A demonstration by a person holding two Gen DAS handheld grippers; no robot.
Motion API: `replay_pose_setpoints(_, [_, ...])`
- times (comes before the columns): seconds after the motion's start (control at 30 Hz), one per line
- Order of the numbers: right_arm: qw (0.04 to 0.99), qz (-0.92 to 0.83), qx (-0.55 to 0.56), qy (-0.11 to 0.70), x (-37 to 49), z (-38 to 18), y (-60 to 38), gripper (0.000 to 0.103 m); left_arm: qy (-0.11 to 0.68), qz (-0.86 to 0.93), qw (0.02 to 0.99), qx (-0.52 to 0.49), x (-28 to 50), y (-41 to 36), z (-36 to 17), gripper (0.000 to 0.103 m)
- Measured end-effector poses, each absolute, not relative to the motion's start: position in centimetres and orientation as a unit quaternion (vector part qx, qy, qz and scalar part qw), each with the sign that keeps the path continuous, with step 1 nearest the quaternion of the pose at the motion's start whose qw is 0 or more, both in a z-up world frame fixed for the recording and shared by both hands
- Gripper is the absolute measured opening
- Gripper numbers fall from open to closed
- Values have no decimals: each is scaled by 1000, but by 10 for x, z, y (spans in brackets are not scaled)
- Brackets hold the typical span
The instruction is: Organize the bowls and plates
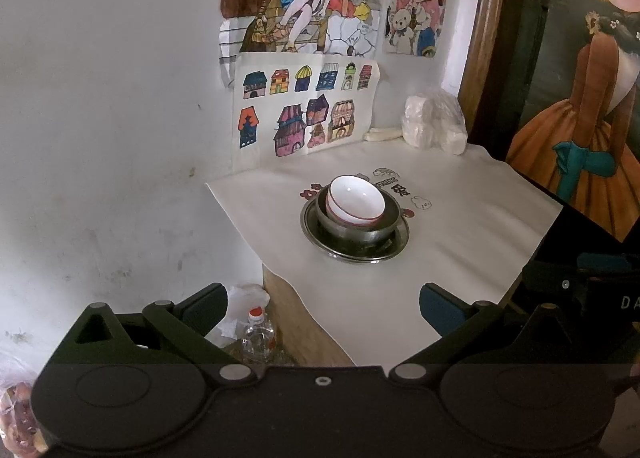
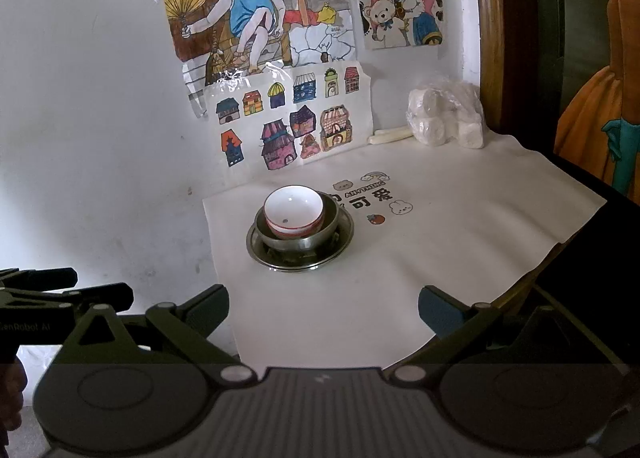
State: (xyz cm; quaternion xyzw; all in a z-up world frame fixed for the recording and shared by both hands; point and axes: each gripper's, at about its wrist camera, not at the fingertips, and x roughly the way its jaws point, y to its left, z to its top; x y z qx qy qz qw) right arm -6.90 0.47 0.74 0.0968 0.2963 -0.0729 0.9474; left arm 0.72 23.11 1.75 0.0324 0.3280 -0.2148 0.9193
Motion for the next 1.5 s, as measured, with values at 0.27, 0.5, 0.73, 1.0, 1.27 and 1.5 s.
replay_pose_setpoints(0.27, [947,-72,96,296,-69,7,4,103,328,-214,919,32,7,231,17,102])
replay_pose_setpoints(0.5, [947,-72,96,297,-69,7,3,103,330,-214,919,31,7,230,17,102])
replay_pose_setpoints(0.73, [948,-70,95,297,-69,7,3,103,330,-216,918,32,5,228,15,102])
replay_pose_setpoints(1.0, [948,-70,95,296,-68,6,5,103,329,-216,919,30,3,228,14,102])
replay_pose_setpoints(1.27, [949,-72,93,292,-69,5,-1,103,326,-215,920,26,4,226,16,102])
replay_pose_setpoints(1.5, [948,-72,94,296,-70,4,-2,103,325,-224,919,12,3,224,18,102])
